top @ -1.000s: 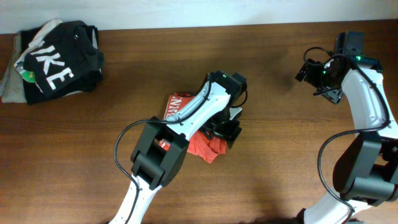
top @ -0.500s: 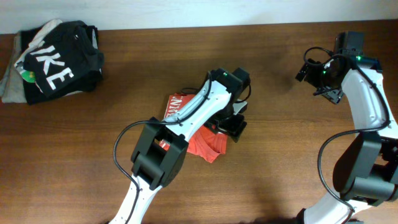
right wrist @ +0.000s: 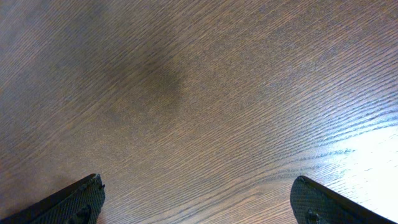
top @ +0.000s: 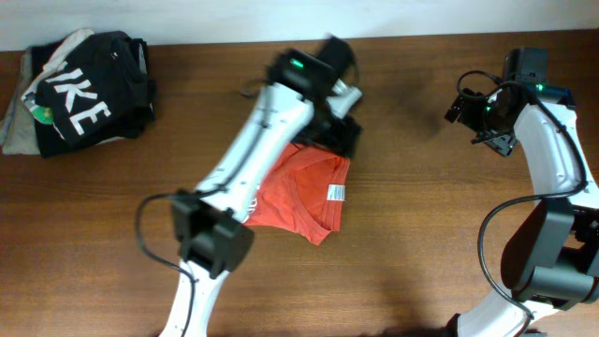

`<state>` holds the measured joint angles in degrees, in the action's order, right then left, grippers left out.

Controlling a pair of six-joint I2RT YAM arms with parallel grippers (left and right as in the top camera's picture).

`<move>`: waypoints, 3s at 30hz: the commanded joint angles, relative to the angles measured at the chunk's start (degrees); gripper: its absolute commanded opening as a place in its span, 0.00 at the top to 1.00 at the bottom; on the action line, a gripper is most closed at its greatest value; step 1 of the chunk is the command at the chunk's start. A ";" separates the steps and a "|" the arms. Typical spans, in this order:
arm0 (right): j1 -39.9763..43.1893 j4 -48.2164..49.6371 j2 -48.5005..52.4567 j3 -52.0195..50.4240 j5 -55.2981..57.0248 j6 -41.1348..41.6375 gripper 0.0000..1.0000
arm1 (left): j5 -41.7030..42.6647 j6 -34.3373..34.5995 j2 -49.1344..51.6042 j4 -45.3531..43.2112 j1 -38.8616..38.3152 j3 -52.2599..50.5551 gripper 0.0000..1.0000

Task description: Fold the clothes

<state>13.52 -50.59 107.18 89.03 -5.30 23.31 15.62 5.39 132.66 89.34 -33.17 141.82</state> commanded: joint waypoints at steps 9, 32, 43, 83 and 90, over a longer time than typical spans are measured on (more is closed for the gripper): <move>0.02 -0.02 -0.85 0.44 1.07 -0.52 0.01 | -1.29 -0.09 -2.16 5.29 23.39 -1.03 0.01; 0.02 0.00 -0.85 0.44 1.07 -0.52 0.01 | 13.11 -7.21 -2.16 -21.29 26.95 -40.81 0.01; 0.02 0.00 -0.85 0.44 1.07 -0.52 0.01 | 23.87 -10.21 -2.16 -28.50 25.94 -47.95 0.01; 0.02 0.00 -0.85 0.44 1.07 -0.52 0.01 | 6.62 -8.57 -2.16 -33.48 22.23 -41.20 0.99; 0.02 -0.02 -0.85 0.44 1.07 -0.52 0.02 | -10.51 -12.00 -2.16 -33.07 24.11 -32.06 1.00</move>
<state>13.52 -50.59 107.18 89.03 -5.15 23.31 17.47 -4.34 129.86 56.45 -10.11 105.71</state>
